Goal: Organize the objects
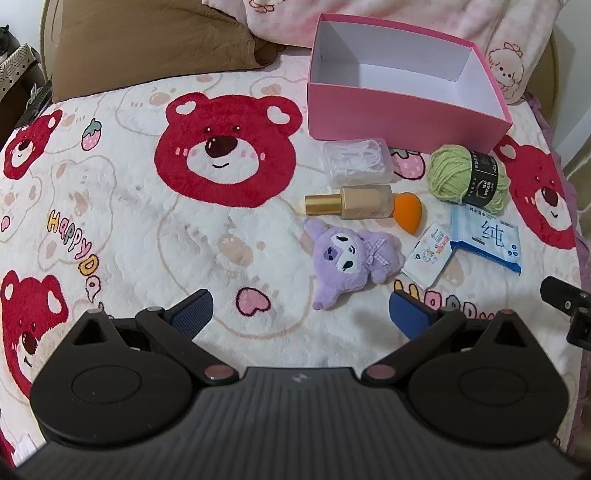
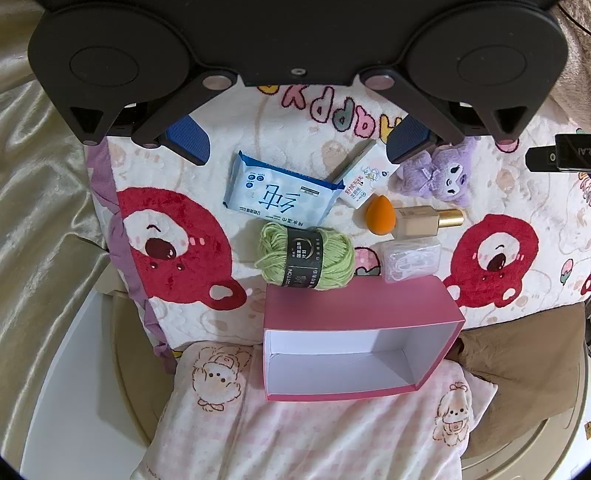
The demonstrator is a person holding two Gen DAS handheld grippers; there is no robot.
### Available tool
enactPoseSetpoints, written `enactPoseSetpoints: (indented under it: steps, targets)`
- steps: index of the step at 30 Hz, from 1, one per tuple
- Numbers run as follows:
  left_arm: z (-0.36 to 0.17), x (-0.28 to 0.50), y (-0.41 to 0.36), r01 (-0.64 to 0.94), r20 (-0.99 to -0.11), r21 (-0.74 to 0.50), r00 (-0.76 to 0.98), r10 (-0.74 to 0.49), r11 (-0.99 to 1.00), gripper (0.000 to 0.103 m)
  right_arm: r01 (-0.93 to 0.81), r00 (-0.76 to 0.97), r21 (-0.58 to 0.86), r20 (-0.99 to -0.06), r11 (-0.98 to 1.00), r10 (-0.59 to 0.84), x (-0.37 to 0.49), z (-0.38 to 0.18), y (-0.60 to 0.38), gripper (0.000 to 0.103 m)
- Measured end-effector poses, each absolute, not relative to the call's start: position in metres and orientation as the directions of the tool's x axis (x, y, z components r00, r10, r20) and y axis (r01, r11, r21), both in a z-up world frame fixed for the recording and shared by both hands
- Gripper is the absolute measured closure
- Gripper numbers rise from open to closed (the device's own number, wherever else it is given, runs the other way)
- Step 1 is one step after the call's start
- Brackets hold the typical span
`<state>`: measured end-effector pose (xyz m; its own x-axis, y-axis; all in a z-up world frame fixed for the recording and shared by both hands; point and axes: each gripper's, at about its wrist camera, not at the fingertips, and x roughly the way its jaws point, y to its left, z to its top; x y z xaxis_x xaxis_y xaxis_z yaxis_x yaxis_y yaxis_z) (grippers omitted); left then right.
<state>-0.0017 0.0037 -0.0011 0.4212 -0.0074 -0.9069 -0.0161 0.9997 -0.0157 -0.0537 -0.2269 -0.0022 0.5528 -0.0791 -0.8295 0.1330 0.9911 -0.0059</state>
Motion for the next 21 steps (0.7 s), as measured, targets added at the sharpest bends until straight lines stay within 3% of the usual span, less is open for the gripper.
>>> enactPoseSetpoints:
  steps: [21]
  targets:
    - [0.006,-0.005,0.000,-0.012,-0.903,-0.046,0.428,-0.037,0.999,0.000,0.164,0.561,-0.011,-0.822,0.986,-0.102,-0.057,0.000,-0.236,0.000]
